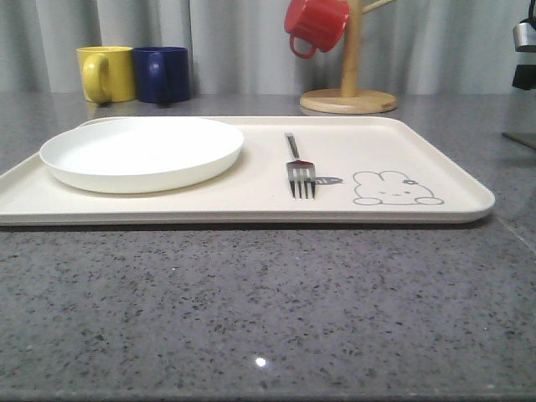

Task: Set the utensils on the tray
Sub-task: 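Release the fork beside the plate and raise the right gripper, then grasp the steel chopsticks with the right gripper and carry them over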

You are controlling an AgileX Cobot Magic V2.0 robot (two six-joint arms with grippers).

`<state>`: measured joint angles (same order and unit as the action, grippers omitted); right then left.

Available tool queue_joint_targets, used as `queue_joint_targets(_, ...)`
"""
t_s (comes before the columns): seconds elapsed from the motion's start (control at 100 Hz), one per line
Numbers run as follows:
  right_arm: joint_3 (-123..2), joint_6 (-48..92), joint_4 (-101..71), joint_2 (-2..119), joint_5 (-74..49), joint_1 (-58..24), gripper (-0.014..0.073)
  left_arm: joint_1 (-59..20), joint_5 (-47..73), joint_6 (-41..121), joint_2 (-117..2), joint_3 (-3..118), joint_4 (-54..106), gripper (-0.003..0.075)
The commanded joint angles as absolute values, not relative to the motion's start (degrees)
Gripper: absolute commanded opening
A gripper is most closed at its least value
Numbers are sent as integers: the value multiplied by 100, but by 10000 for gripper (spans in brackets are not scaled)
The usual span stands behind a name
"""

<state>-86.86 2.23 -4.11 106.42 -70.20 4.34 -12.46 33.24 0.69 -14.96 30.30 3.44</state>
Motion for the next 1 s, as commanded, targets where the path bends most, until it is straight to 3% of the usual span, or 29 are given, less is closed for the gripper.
queue_joint_targets(0.0,-8822,313,-493,10409,-7304,466,266,-1285,2908,49,-1555,3188,359,-19)
queue_joint_targets(0.16,-8822,313,-493,10392,-7348,466,-89,-1285,2908,49,-1555,3188,359,-19)
queue_joint_targets(0.44,-8847,313,-973,9825,-7230,335,-82,-1285,2908,49,-1555,3188,359,-19)
queue_joint_targets(0.79,-8886,305,-1190,9480,-7090,-1369,-82,-1285,2908,49,-1555,3188,359,-19)
queue_joint_targets(0.99,-8880,-938,-1287,9748,-6430,-1976,-80,-1285,2908,49,-1555,3188,359,-19)
